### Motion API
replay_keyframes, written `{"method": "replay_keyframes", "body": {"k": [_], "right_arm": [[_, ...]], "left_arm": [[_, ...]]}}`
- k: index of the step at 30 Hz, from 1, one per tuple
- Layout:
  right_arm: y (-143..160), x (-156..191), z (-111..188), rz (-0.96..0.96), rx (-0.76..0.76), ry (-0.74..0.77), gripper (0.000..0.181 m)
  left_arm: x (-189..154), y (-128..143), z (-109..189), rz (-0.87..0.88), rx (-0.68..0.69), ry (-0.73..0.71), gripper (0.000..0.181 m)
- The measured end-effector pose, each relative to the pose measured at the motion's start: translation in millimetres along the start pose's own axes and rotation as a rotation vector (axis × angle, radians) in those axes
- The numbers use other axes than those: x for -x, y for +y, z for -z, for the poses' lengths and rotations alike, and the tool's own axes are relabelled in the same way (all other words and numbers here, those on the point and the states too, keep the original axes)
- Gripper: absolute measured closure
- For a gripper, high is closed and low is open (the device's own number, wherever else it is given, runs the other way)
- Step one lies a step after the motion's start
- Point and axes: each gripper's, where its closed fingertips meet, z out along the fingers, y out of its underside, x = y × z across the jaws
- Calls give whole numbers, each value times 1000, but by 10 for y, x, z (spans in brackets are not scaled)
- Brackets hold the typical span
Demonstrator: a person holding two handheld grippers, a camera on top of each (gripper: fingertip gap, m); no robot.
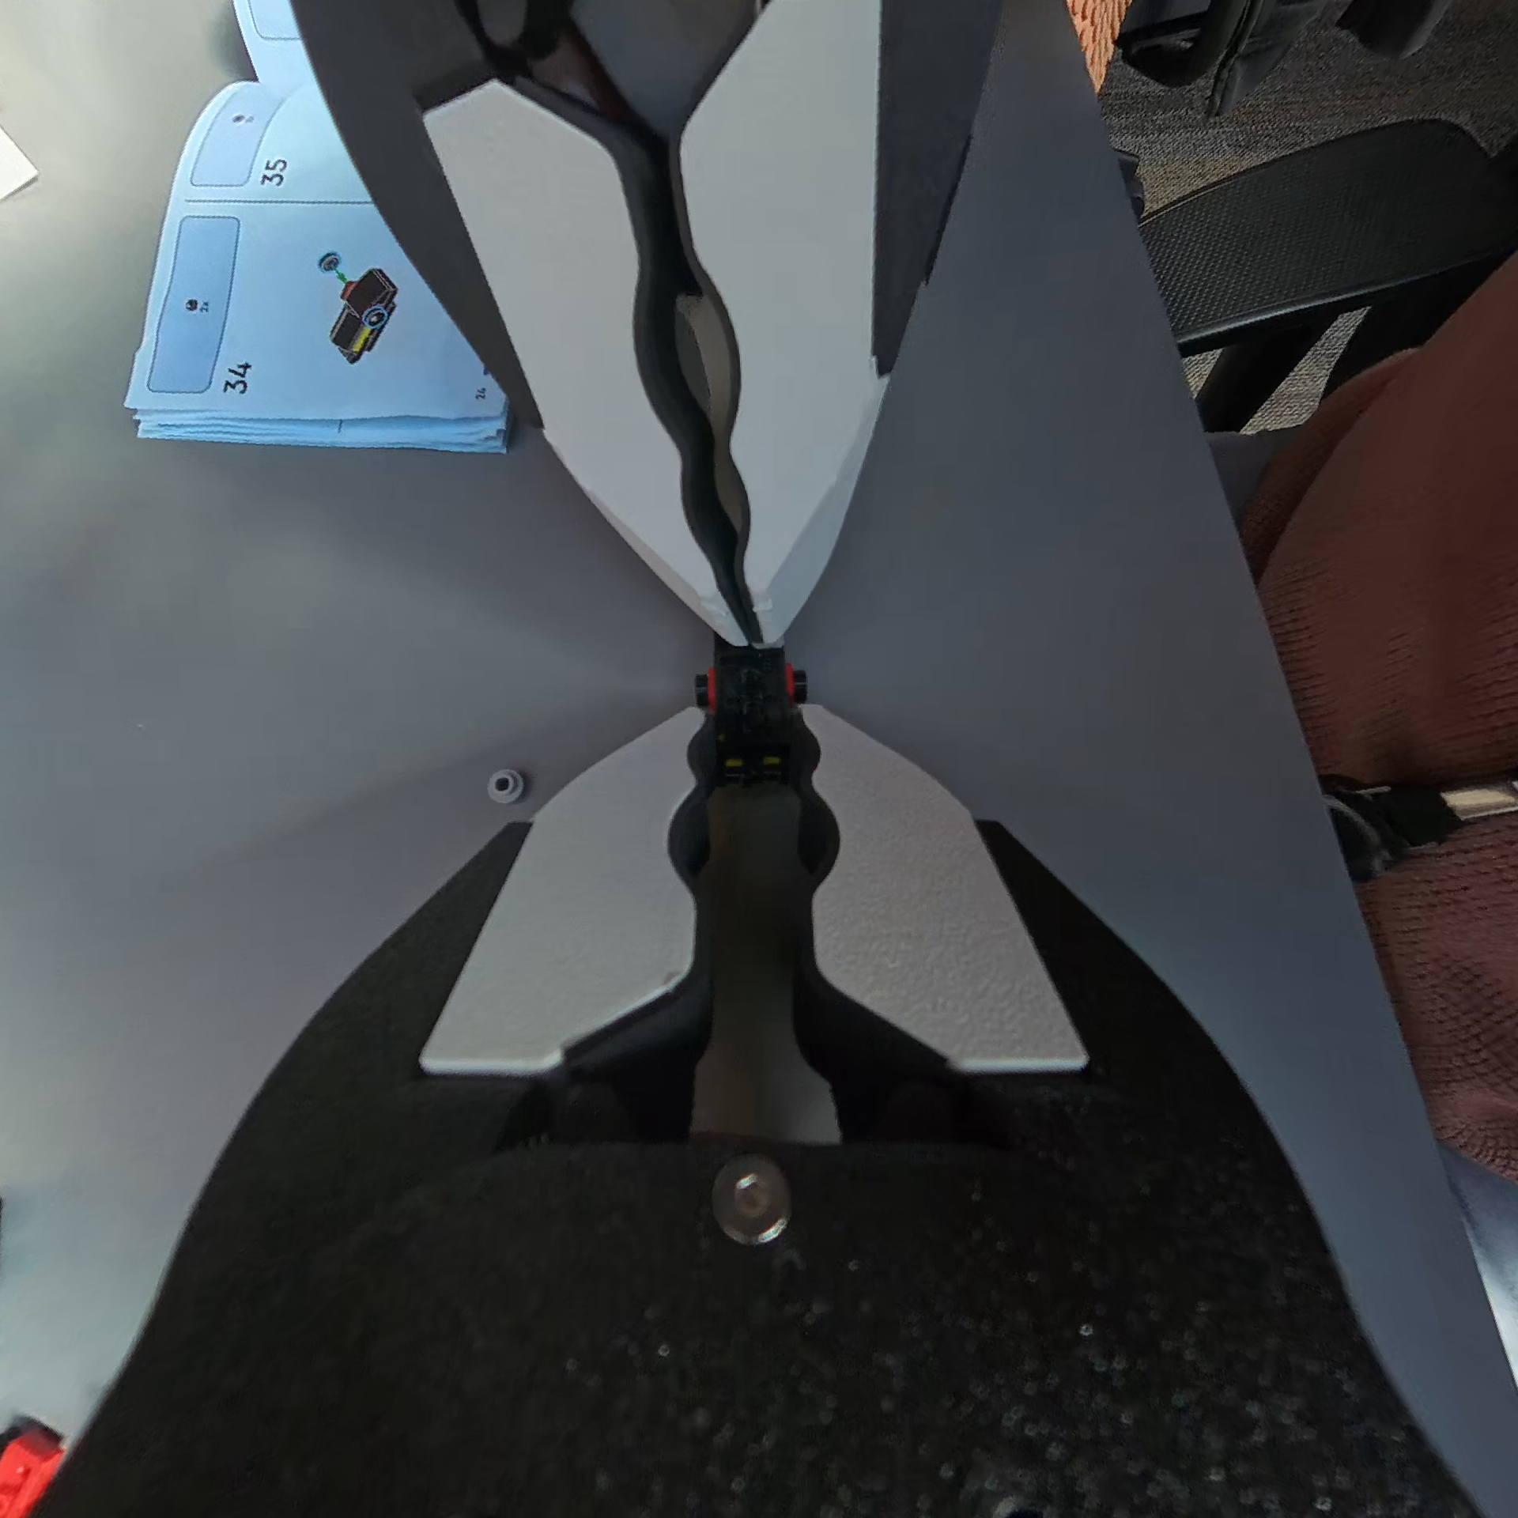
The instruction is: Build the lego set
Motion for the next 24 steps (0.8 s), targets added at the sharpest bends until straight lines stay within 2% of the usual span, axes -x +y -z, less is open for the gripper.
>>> {"method": "replay_keyframes", "body": {"k": [1, 8, 15, 22, 24], "right_arm": [[-3, -1, 1, -11, -21, -15, 181], [-9, -5, 6, -52, -106, -16, 181], [-12, -6, 6, -28, -7, 103, 181], [-33, -2, 8, -79, -15, 76, 181], [-60, 1, 6, -85, -26, 64, 176]], "left_arm": [[0, 0, 0, 1, 0, 3, 164], [2, 0, 1, 0, -6, 31, 164], [0, 2, 2, -13, 4, 28, 164], [-1, 12, 3, -19, 1, 26, 164], [-2, 16, 2, -20, 2, 30, 164]]}}
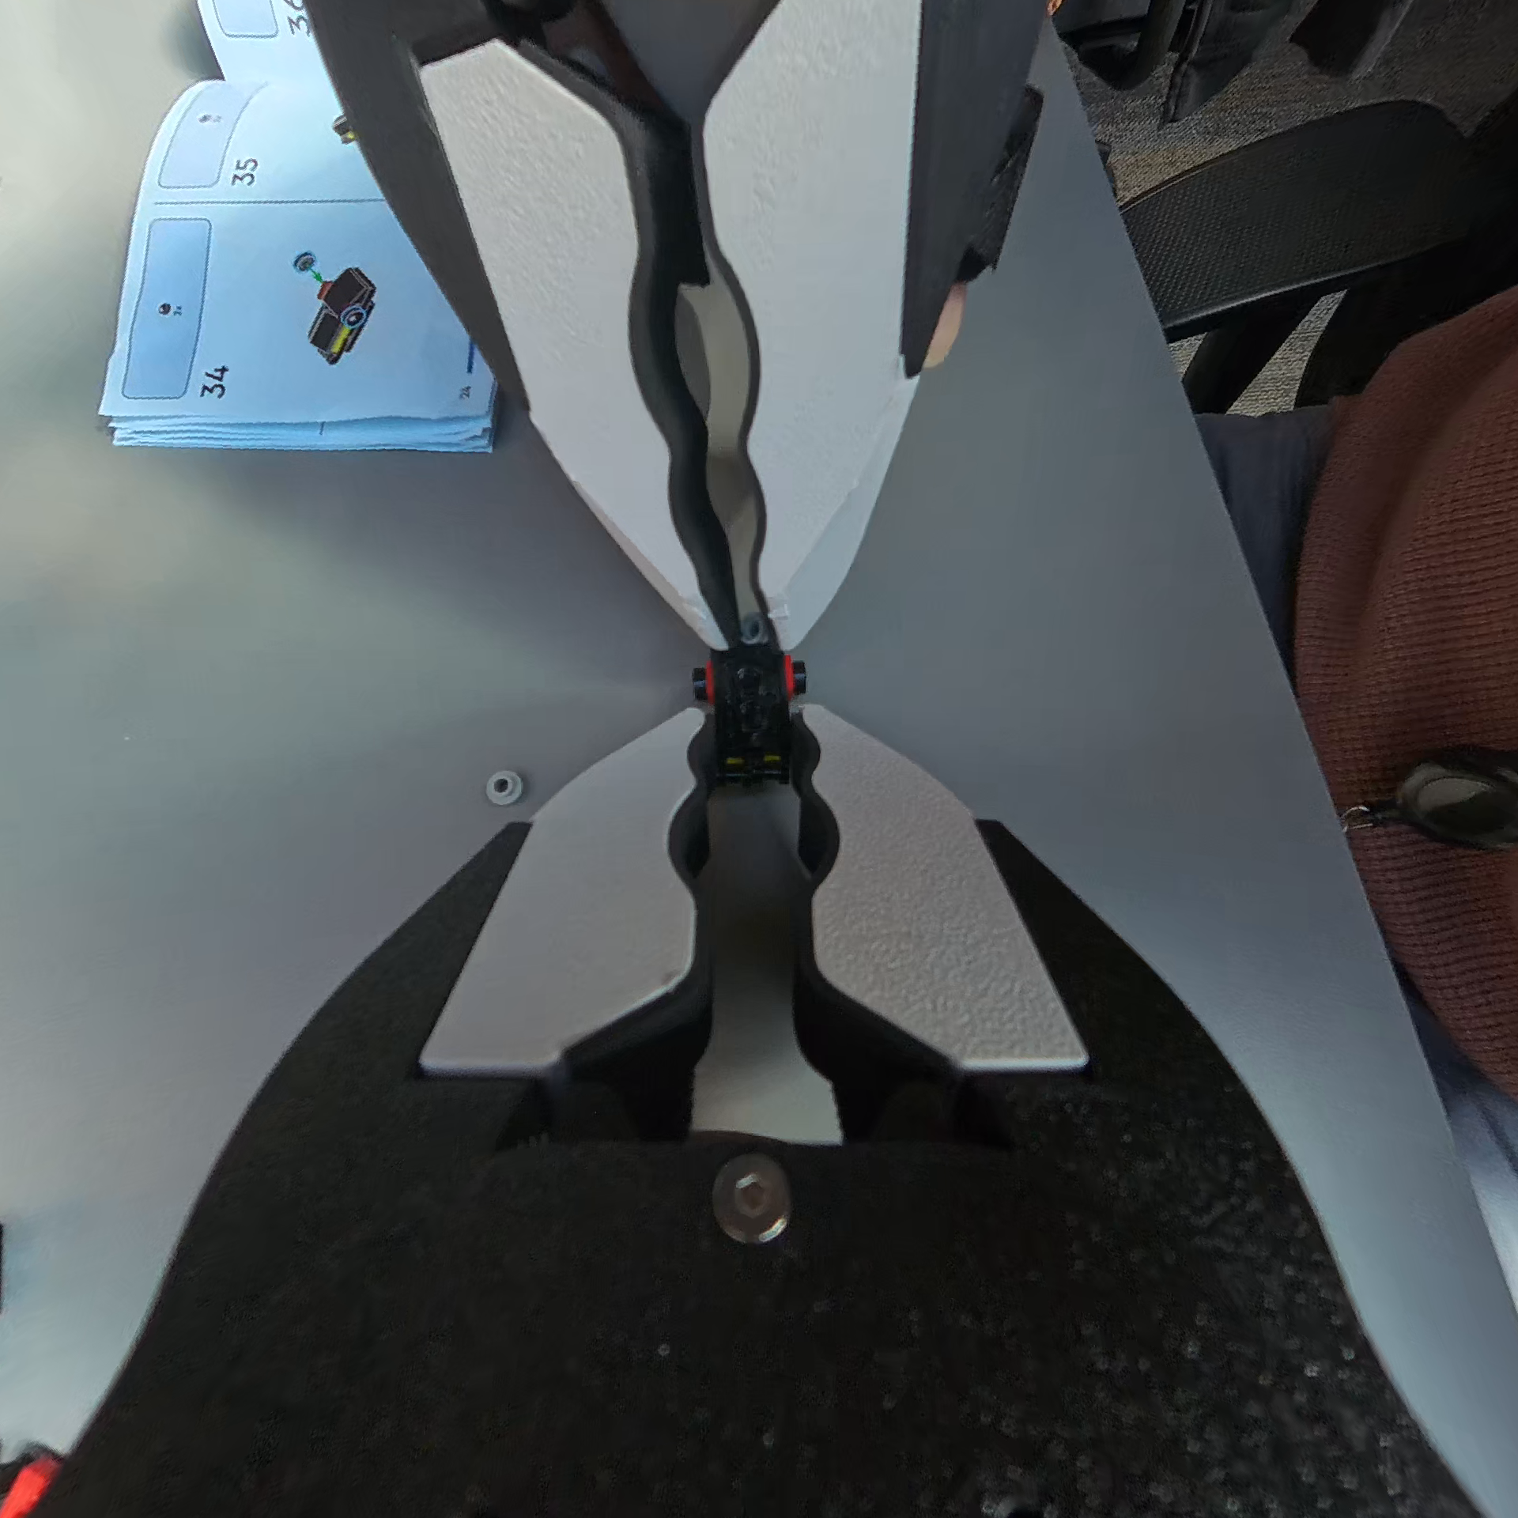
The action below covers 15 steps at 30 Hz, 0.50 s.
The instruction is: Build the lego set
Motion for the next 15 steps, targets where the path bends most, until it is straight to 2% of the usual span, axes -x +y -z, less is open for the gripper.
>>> {"method": "replay_keyframes", "body": {"k": [5, 15], "right_arm": [[0, -16, -9, -7, -5, -24, 175], [11, 1, -18, 87, -35, 57, 167]], "left_arm": [[1, 5, -1, 0, 3, 2, 164], [2, 6, -1, -2, 5, 1, 164]]}}
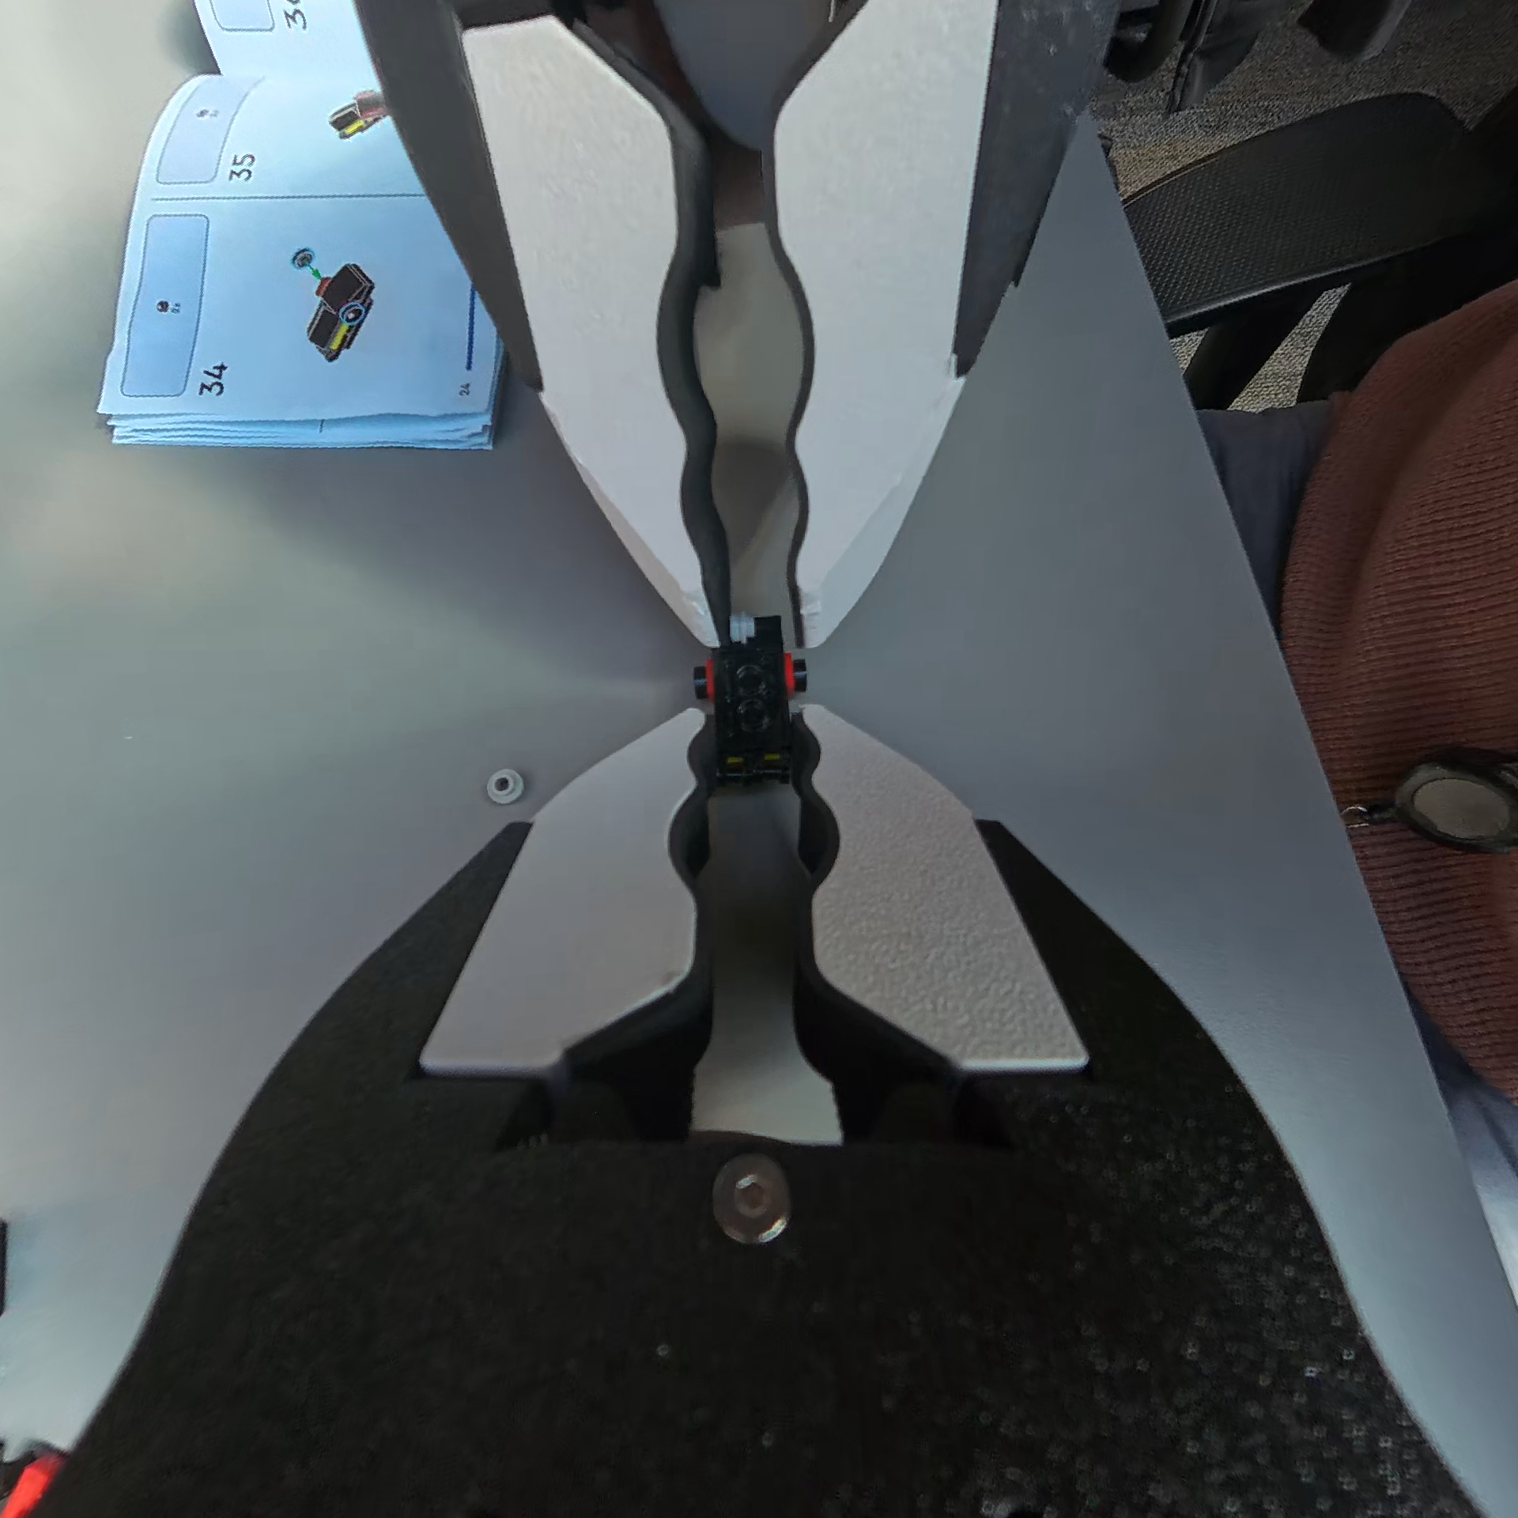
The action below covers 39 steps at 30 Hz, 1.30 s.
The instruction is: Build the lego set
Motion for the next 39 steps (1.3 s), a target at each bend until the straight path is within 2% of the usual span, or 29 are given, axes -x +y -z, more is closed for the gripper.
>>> {"method": "replay_keyframes", "body": {"k": [4, 10, 18, 21, 26, 33, 39], "right_arm": [[3, -1, -4, 26, -13, 34, 166], [22, 36, -21, 229, 18, 250, 161], [2, -5, 30, 266, 24, 358, 160], [-38, 50, 123, 336, 6, 407, 170], [45, -26, 79, 453, 68, 509, 175], [-23, -82, 161, 476, 67, 524, 181], [-8, -70, 78, 495, 100, 481, 181]], "left_arm": [[0, -1, 0, 2, -1, -1, 164], [1, -2, -2, 7, -2, 2, 164], [0, -6, -6, 5, -2, 2, 164], [0, -6, -6, 7, -2, 2, 164], [0, -7, -7, 9, -2, 4, 164], [1, -8, -8, 9, -3, 4, 164], [3, -9, -10, 9, -3, 4, 164]]}}
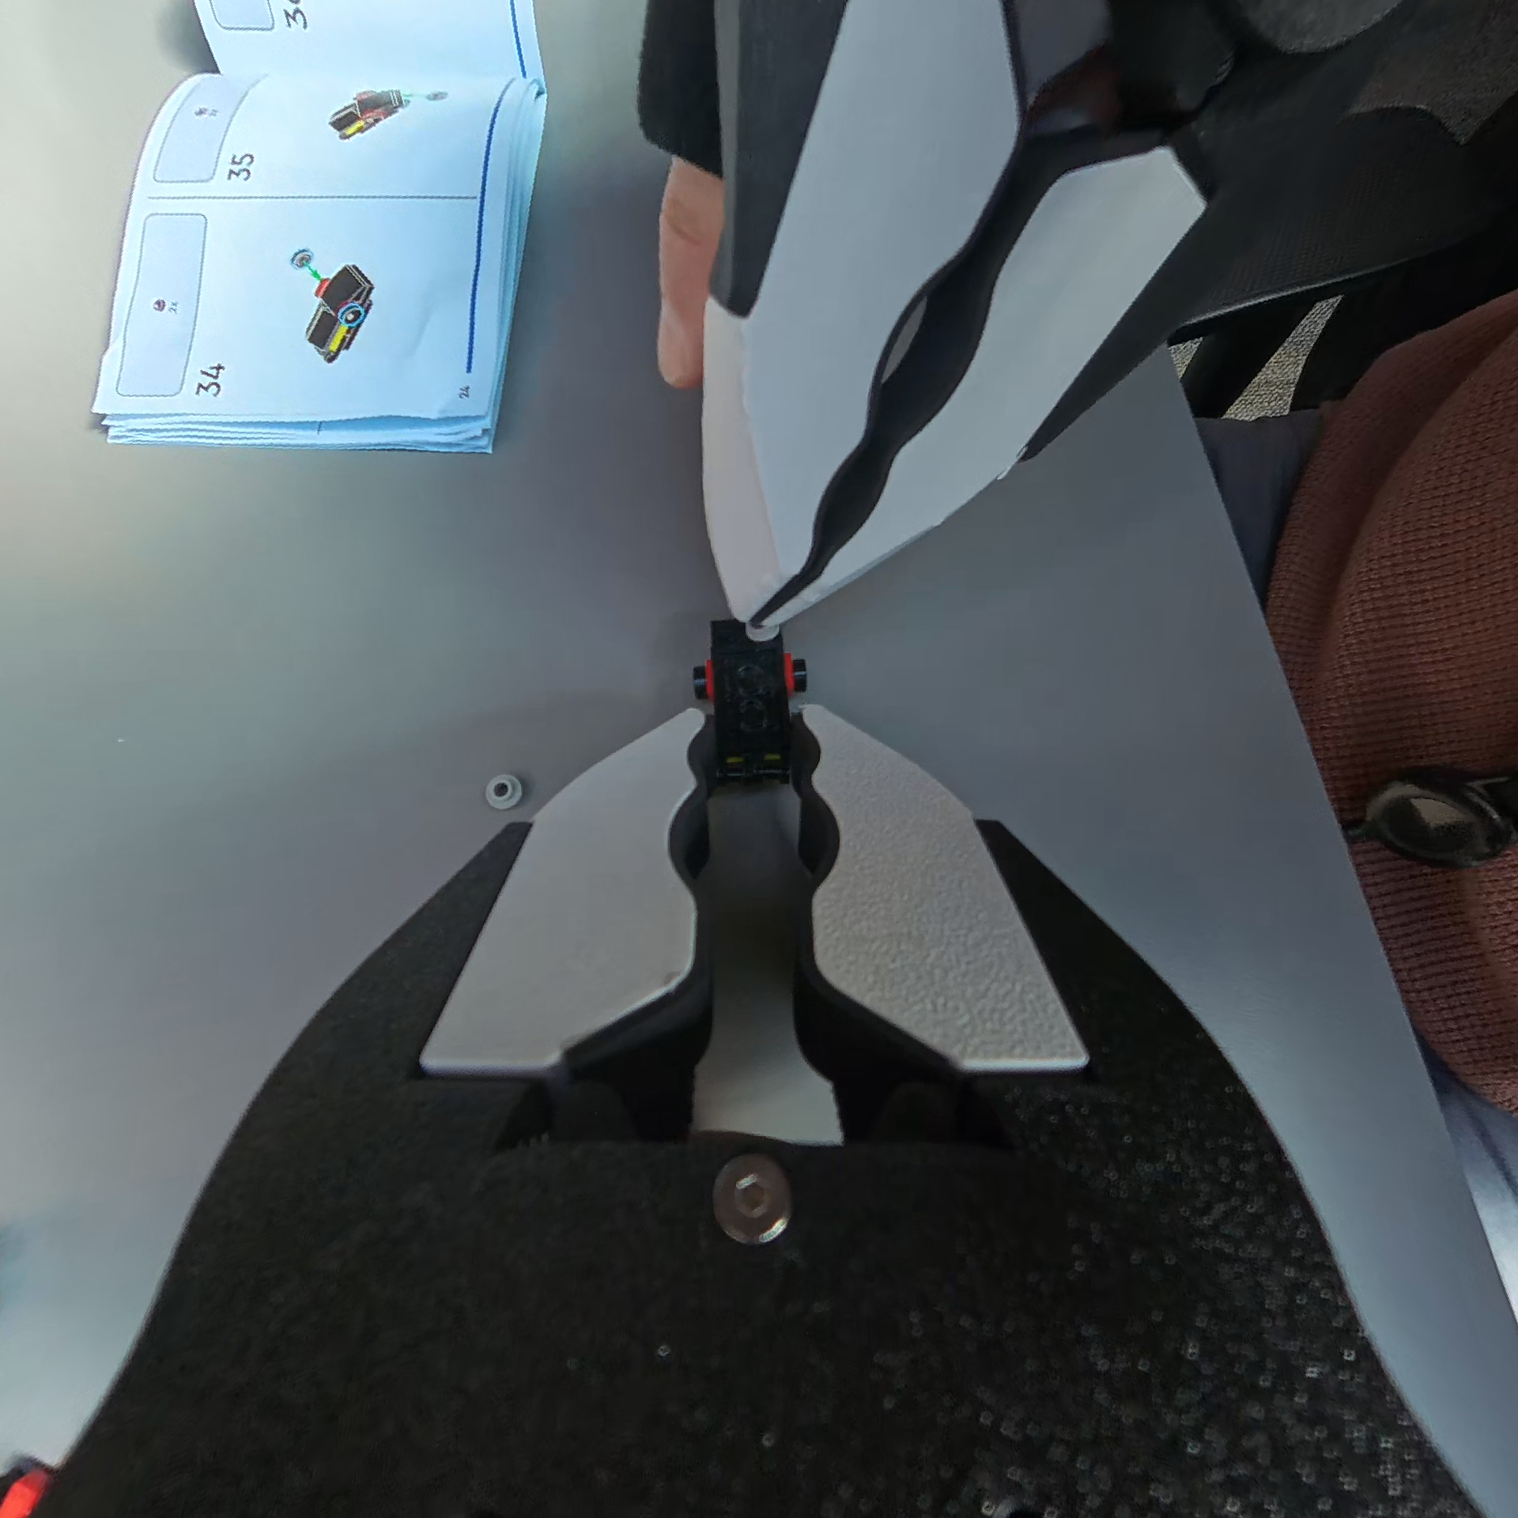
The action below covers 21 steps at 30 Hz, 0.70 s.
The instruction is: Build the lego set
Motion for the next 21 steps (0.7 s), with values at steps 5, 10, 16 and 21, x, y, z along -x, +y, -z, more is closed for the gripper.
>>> {"method": "replay_keyframes", "body": {"k": [5, 10, 16, 21], "right_arm": [[2, 2, -4, 5, 5, -3, 181], [20, 12, -18, 9, 21, 3, 181], [18, 9, -19, 17, 35, 18, 181], [12, 16, -9, 53, 37, 92, 181]], "left_arm": [[0, -1, -1, 0, 0, 1, 164], [2, -25, -4, -1, -12, -8, 164], [0, -20, -5, 0, -4, -19, 164], [-7, -17, -5, 5, 4, -23, 164]]}}
